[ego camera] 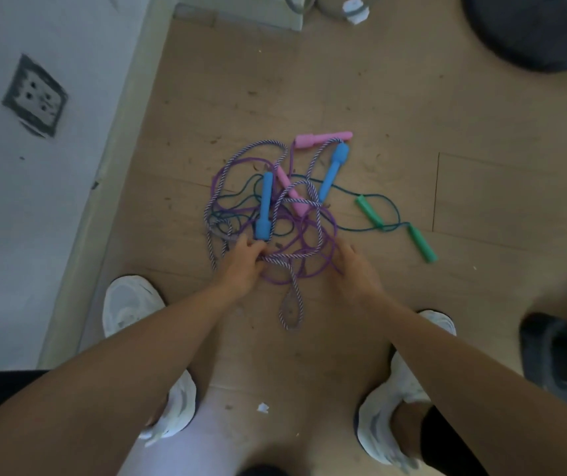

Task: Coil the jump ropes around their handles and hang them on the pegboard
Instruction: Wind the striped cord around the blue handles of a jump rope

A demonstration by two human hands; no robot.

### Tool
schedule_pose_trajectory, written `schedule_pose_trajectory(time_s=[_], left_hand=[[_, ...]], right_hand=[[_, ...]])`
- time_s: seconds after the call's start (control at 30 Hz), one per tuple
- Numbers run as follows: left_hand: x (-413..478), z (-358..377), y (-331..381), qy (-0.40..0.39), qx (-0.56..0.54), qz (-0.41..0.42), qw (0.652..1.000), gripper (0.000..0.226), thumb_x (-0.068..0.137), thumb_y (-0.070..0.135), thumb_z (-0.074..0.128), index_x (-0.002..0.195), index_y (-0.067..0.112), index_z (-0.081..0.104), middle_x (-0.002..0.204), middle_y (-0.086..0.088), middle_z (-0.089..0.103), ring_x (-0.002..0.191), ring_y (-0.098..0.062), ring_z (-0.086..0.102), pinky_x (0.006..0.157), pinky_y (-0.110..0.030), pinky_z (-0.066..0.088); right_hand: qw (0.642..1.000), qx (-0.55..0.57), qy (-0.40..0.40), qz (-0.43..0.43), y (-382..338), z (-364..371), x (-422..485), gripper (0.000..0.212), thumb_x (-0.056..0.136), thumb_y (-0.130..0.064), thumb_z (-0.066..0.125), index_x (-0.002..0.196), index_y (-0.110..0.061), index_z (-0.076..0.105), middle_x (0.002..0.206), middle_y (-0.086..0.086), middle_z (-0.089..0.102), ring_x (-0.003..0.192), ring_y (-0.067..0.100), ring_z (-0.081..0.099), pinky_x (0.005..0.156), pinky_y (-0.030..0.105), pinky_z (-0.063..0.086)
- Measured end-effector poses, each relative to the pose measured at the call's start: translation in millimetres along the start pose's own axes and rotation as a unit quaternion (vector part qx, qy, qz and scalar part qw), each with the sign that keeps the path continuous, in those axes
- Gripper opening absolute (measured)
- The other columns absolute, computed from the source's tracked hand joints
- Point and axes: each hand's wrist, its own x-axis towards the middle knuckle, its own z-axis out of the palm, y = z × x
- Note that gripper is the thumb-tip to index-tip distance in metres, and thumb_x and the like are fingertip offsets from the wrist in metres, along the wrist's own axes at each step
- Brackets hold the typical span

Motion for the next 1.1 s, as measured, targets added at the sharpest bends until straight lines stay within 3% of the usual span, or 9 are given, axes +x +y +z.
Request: schedule_pose_trajectory(time_s=[0.1, 0.2, 0.33, 0.47, 0.67, 0.77, 0.9, 1.0, 1.1], left_hand=[[10, -20, -7, 0.072, -0.123, -0.073, 0.987, 0.012, 0.095, 0.011, 0.063, 0.107, 0.011, 0.064, 0.105, -0.009, 0.063, 0.095, -0.028, 0.063, 0.087, -0.041, 0.051], [22, -50, -1, 0.086, -0.265, -0.152, 0.948, 0.009, 0.104, 0.013, 0.049, 0.108, 0.007, 0.055, 0.096, -0.012, 0.063, 0.066, -0.018, 0.067, 0.069, -0.036, 0.057], [38, -97, 21, 0.04, -0.325, -0.163, 0.931, 0.027, 0.106, 0.01, 0.045, 0.131, 0.002, 0.049, 0.106, -0.018, 0.062, 0.05, -0.013, 0.064, 0.046, -0.026, 0.055], [40, -152, 60, -0.05, -0.234, -0.084, 0.967, 0.016, 0.104, 0.011, 0.049, 0.117, 0.005, 0.057, 0.085, -0.009, 0.057, 0.061, -0.015, 0.053, 0.047, -0.024, 0.048], [7, -232, 128, -0.128, -0.18, -0.007, 0.975, 0.01, 0.101, 0.019, 0.057, 0.1, 0.012, 0.064, 0.074, -0.002, 0.058, 0.049, -0.011, 0.048, 0.05, -0.023, 0.042], [-19, -269, 159, -0.134, -0.166, 0.038, 0.976, 0.015, 0.099, 0.014, 0.059, 0.108, 0.003, 0.067, 0.076, -0.007, 0.061, 0.053, -0.014, 0.05, 0.052, -0.025, 0.043], [-56, -317, 198, -0.075, -0.223, 0.094, 0.967, 0.018, 0.096, 0.016, 0.064, 0.105, 0.002, 0.069, 0.067, -0.003, 0.064, 0.045, -0.011, 0.046, 0.05, -0.021, 0.04], [-79, -343, 217, -0.064, -0.325, 0.107, 0.938, 0.02, 0.099, 0.014, 0.058, 0.111, 0.001, 0.067, 0.065, 0.001, 0.067, 0.045, -0.009, 0.046, 0.049, -0.02, 0.04], [-96, -361, 230, -0.061, -0.395, 0.134, 0.907, 0.019, 0.1, 0.011, 0.054, 0.111, 0.001, 0.067, 0.07, -0.003, 0.068, 0.046, -0.01, 0.049, 0.05, -0.018, 0.044]], right_hand=[[0.999, 0.028, -0.013, 0.009, 12, 3, 4, 0.049, 0.083, -0.019, 0.065, 0.13, -0.027, 0.053, 0.11, 0.01, 0.056, 0.1, 0.038, 0.062, 0.085, 0.046, 0.053], [0.998, 0.059, -0.013, 0.026, 14, -3, 8, 0.042, 0.08, -0.014, 0.071, 0.121, -0.019, 0.064, 0.11, 0.013, 0.061, 0.101, 0.036, 0.062, 0.091, 0.04, 0.051], [0.989, 0.148, 0.013, 0.002, -11, -32, 4, 0.028, 0.079, -0.008, 0.078, 0.106, -0.008, 0.071, 0.095, 0.009, 0.067, 0.084, 0.017, 0.06, 0.078, 0.03, 0.047], [0.944, 0.323, 0.044, -0.04, -68, -76, -8, 0.03, 0.078, -0.003, 0.08, 0.1, -0.021, 0.069, 0.085, -0.002, 0.066, 0.069, 0.006, 0.06, 0.06, 0.019, 0.051], [0.906, 0.41, 0.031, -0.1, -152, -152, -27, 0.073, 0.057, -0.023, 0.07, 0.129, -0.017, 0.057, 0.129, 0.0, 0.06, 0.115, 0.013, 0.057, 0.082, 0.016, 0.046], [0.896, 0.429, 0.026, -0.115, -184, -187, -45, 0.083, 0.057, -0.018, 0.068, 0.138, -0.024, 0.052, 0.135, -0.003, 0.058, 0.126, 0.02, 0.053, 0.103, 0.036, 0.045], [0.898, 0.393, -0.031, -0.196, -208, -229, -71, 0.059, 0.064, -0.012, 0.07, 0.119, -0.03, 0.062, 0.119, -0.003, 0.069, 0.111, 0.012, 0.062, 0.098, 0.037, 0.048], [0.908, 0.345, -0.08, -0.225, -217, -260, -90, 0.048, 0.076, -0.015, 0.077, 0.12, -0.025, 0.061, 0.121, 0.004, 0.07, 0.114, 0.024, 0.066, 0.095, 0.047, 0.054], [0.926, 0.278, -0.036, -0.253, -216, -284, -103, 0.04, 0.082, -0.015, 0.078, 0.12, -0.013, 0.063, 0.115, 0.01, 0.071, 0.109, 0.025, 0.067, 0.097, 0.04, 0.052]])
